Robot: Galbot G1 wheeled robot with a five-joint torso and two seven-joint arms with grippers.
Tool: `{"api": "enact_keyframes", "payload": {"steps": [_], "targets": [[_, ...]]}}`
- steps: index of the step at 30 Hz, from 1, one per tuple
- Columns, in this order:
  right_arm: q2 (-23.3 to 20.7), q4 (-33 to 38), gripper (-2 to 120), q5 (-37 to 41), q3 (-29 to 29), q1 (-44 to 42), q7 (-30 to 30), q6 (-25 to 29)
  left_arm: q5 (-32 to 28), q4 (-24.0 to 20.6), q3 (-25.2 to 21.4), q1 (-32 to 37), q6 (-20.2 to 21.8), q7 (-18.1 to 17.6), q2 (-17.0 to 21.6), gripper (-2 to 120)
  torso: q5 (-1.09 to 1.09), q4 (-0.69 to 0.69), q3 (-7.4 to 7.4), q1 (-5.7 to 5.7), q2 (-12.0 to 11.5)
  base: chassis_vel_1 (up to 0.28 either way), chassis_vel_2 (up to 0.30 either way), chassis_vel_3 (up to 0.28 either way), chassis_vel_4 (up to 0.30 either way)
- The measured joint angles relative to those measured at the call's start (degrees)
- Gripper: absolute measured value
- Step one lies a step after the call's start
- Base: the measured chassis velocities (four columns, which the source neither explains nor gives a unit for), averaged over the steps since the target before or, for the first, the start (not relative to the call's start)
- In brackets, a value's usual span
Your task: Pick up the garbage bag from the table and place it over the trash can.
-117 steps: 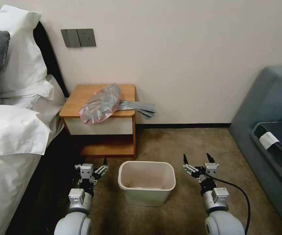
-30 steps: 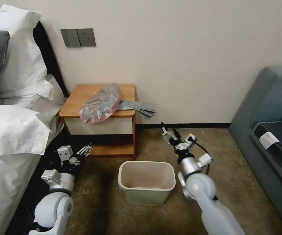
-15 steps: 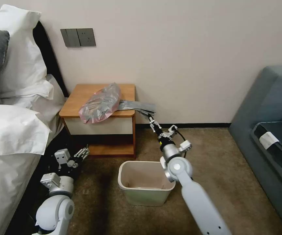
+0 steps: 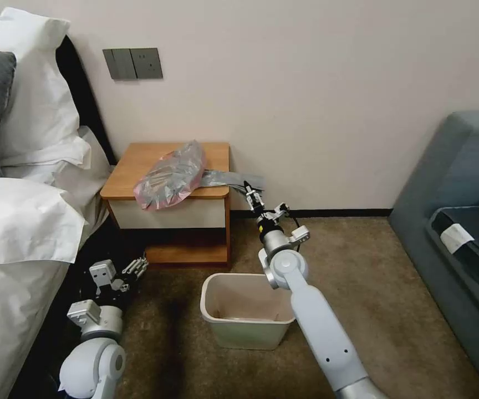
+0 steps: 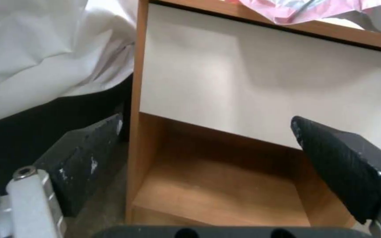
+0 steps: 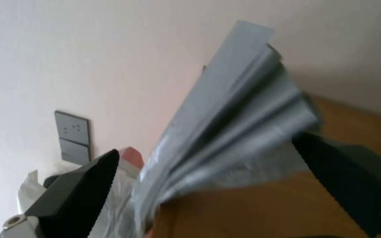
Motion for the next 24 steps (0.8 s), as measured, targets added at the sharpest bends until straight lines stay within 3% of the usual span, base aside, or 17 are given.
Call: {"api": "enact_keyframes", "payload": {"steps": [12, 24], "targets": [[1.84, -5.17, 100, -1.7, 0.3, 3.69, -1.63, -0.26, 1.04, -0.02, -0.11, 0.96, -0.61, -0.24, -0.79, 100, 0.0, 0.0, 0.0, 0.0, 0.01, 0.0, 0.0, 0.0, 0.0], [1.83, -5.69, 59, -4.36, 0.59, 4.76, -2.27, 0.05, 1.12, -0.3, -0.24, 1.17, -0.86, -0.68, -0.78, 100, 0.0, -0.01, 0.0, 0.0, 0.01, 0.0, 0.0, 0.0, 0.0]]}}
